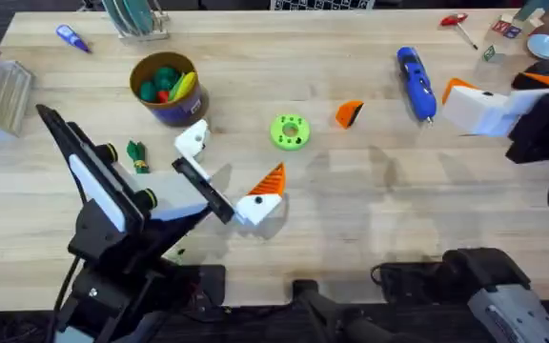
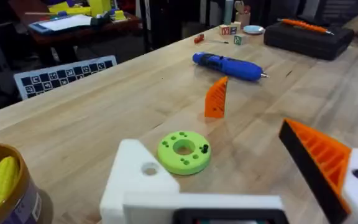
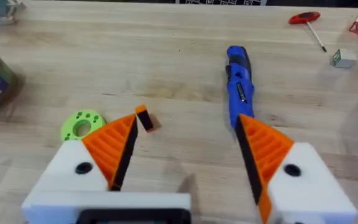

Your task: Pick up the gripper from the table and insert it into the empty holder that is missing its gripper. Then pick up a screw, insert it into the mounting hole, and use the screwdriver to tighten it. Finally, clean up the table by picking up the vegetable and placing it into the bucket.

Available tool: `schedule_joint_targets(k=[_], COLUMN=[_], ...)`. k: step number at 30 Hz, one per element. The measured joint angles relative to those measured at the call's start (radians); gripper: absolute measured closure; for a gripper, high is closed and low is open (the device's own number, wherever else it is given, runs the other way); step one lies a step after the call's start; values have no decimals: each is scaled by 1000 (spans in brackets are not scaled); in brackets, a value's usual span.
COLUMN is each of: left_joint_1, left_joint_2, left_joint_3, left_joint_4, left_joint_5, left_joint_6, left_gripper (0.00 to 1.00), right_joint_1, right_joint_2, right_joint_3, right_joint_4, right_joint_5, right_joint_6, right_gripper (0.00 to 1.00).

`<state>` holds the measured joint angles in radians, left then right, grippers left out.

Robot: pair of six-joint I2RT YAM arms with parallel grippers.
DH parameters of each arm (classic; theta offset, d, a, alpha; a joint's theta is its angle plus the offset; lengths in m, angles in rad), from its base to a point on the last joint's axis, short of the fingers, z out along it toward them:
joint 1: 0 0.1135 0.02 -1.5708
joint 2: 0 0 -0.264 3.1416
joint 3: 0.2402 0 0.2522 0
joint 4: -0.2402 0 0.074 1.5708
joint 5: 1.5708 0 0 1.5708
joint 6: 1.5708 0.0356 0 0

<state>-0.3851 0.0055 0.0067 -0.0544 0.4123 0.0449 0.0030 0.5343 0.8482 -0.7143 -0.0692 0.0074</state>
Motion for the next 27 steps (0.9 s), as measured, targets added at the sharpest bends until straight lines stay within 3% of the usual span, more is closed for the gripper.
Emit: schedule_joint_targets(k=[23,27], left_joint_1=[0,0], left_joint_2=[0,0], left_joint_3=[0,0], left_joint_4=[1,1], left_joint_5=[15,43], left_joint_6=[-1,-41], left_gripper=[16,15], right_joint_1=[0,0], right_joint_2=[0,0], right_joint_3=[0,0], right_joint_4=[0,0], right_joint_5=[0,0], right_joint_6=[0,0], right_gripper=[55,55])
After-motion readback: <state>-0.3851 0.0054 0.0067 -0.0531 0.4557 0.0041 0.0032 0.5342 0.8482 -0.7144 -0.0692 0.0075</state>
